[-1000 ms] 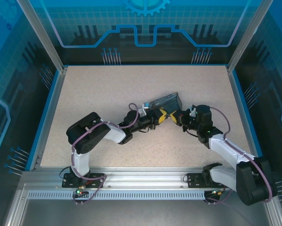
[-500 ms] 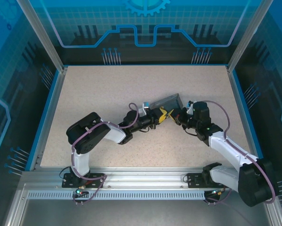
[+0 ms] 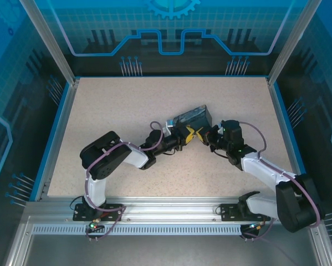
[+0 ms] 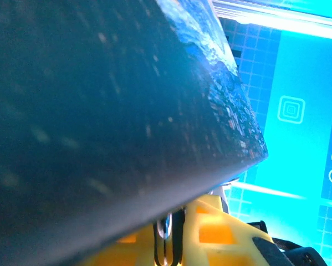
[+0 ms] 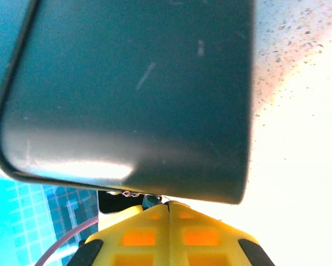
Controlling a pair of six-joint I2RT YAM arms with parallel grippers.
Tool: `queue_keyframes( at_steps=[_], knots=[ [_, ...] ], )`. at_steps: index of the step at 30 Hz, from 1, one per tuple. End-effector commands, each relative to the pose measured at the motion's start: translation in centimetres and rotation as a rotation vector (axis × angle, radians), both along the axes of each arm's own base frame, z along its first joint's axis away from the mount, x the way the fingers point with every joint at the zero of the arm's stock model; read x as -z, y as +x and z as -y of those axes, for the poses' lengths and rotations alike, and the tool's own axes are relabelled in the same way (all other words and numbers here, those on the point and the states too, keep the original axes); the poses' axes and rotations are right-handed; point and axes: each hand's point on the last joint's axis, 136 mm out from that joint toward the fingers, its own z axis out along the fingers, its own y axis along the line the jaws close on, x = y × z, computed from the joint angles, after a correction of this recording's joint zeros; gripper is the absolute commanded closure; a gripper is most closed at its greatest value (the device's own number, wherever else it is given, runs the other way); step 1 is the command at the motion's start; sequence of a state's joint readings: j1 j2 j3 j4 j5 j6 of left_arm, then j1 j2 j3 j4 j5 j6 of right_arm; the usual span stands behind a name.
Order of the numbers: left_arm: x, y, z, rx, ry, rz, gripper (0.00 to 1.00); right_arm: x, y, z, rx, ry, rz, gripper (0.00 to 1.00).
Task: Unlock a padlock with a key
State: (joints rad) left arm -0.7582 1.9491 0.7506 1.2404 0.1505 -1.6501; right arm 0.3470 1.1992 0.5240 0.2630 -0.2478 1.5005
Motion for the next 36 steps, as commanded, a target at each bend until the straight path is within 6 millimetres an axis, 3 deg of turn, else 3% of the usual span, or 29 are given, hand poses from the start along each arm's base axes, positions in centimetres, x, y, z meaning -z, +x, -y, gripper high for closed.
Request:
queue_keyframes(
  at_steps=[1, 4, 10, 15, 22, 29, 36],
  knots=[
    [-2.2, -3.3, 3.3, 0.171, -0.06, 0.068, 1.0, -2.5, 1.0, -1.7, -0.007, 0.006, 0.042, 1.0],
    [-1.7, -3.3, 3.4, 0.169, -0.054, 0.061, 1.0, -2.3, 1.3, -2.3, -0.038, -0.023, 0.05, 1.0],
    [0.0, -3.0, 2.1, 0.1, -0.041, 0.012, 1.0, -1.8, 1.2, -1.4, -0.025, -0.049, 0.059, 0.99],
    [1.3, -2.7, 0.9, 0.039, -0.016, -0.02, 1.0, -2.2, 1.0, -0.9, -0.019, -0.073, 0.076, 0.79],
    [2.1, -2.4, 0.4, 0.009, -0.001, -0.031, 1.0, -2.2, 0.7, -0.1, -0.01, -0.086, 0.074, 0.68],
    [2.1, -2.3, 0.4, 0.008, -0.003, -0.028, 1.0, -1.2, -0.3, 0.3, -0.021, -0.102, 0.05, 0.42],
    [2.3, -2.1, 0.4, 0.005, 0.002, -0.028, 1.0, 0.6, -1.8, 1.1, -0.03, -0.124, 0.0, 0.39]
  ],
)
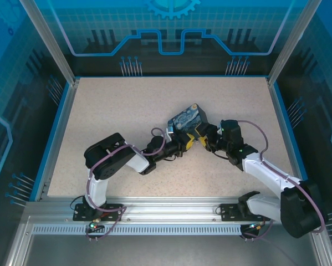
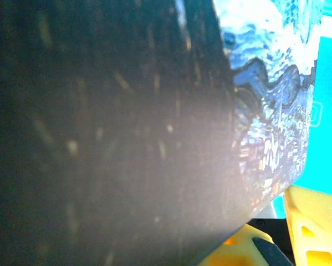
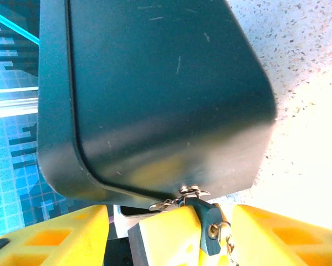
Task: Unlock a padlock with a key
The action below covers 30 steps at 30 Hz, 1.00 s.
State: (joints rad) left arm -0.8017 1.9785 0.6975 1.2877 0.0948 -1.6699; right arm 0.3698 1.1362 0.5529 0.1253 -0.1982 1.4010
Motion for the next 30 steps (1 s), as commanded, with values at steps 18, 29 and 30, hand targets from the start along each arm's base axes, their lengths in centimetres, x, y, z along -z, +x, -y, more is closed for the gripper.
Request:
queue_keyframes(
  at_steps=[18, 29, 30],
  knots=[
    [1.5, -0.7, 0.1, 0.074, 0.04, -0.023, 1.0, 0.9, -3.2, 2.8, -0.379, -0.478, 0.093, 0.3],
    [1.9, -2.0, -0.6, 0.188, 0.207, -0.044, 1.0, 2.6, -4.9, 0.7, -0.326, -0.233, 0.037, 0.4],
    [1.7, -2.1, -0.7, 0.199, 0.22, -0.043, 1.0, 2.6, -5.2, 0.9, -0.33, -0.252, 0.04, 0.4]
  ],
)
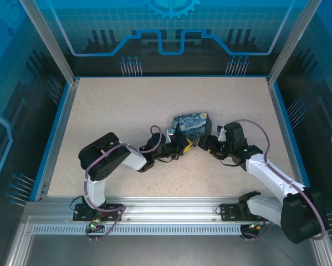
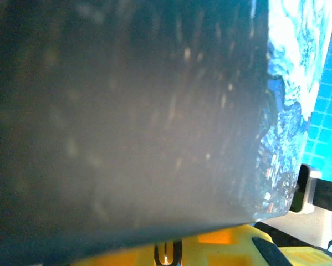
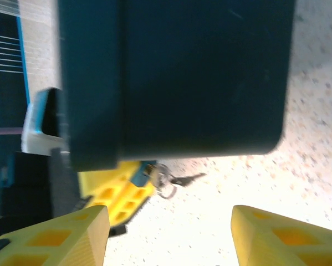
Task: Unlock a padlock with a key
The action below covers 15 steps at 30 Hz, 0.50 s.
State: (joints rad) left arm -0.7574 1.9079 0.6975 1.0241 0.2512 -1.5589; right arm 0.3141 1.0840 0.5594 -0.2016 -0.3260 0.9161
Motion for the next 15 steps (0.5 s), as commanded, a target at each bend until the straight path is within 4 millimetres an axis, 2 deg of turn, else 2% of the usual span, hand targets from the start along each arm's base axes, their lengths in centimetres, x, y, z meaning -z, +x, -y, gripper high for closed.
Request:
queue_keyframes(
  at_steps=[1, 7, 15],
  knots=[
    [-1.2, -0.8, 0.1, 0.082, 0.058, 0.014, 1.0, -1.0, -0.7, -0.5, -0.018, 0.024, 0.04, 0.4],
    [-1.3, -1.3, 0.2, 0.136, 0.107, -0.018, 1.0, -2.5, -1.3, -0.4, -0.147, -0.13, 0.164, 0.38],
    [-1.6, -1.8, 0.8, 0.211, 0.166, -0.064, 1.0, -1.3, -1.9, -1.9, -0.314, -0.337, 0.212, 0.49]
  ],
)
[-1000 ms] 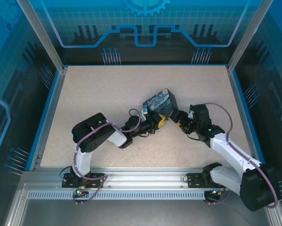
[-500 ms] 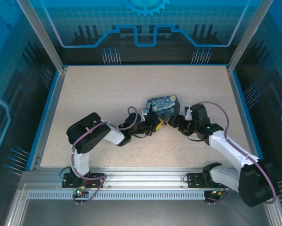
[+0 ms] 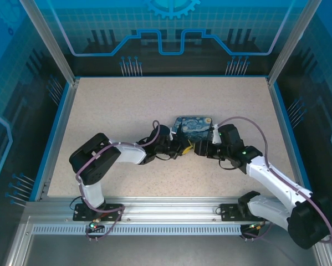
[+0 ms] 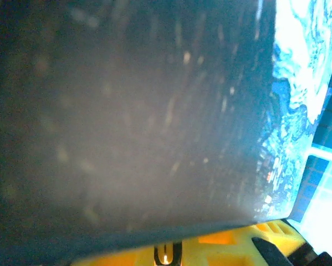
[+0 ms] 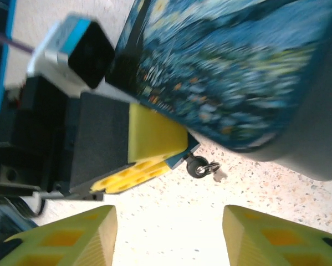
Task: Unlock a padlock with a key
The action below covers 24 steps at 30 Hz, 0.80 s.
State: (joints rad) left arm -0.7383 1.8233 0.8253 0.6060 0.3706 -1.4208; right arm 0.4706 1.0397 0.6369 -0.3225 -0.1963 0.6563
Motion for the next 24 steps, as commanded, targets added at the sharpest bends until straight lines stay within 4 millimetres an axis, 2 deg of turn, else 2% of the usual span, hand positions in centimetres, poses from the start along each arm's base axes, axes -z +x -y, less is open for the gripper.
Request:
queue_keyframes(
  at_steps=[1, 10, 17, 24],
  knots=[
    [-1.7, -0.9, 0.3, 0.079, 0.016, -0.014, 1.0, 0.8, -0.2, 0.1, -0.077, -0.168, 0.047, 0.49],
    [-2.0, -1.1, 0.5, 0.121, 0.042, -0.046, 1.0, 2.2, 0.7, 1.1, -0.104, -0.379, 0.101, 0.51],
    [-2.3, -1.0, 0.9, 0.14, 0.046, -0.05, 1.0, 2.4, 1.3, -0.1, -0.184, -0.451, 0.136, 0.51],
    [-2.4, -0.9, 1.1, 0.147, 0.05, -0.047, 1.0, 3.0, 2.2, -0.4, -0.199, -0.51, 0.14, 0.59]
  ],
)
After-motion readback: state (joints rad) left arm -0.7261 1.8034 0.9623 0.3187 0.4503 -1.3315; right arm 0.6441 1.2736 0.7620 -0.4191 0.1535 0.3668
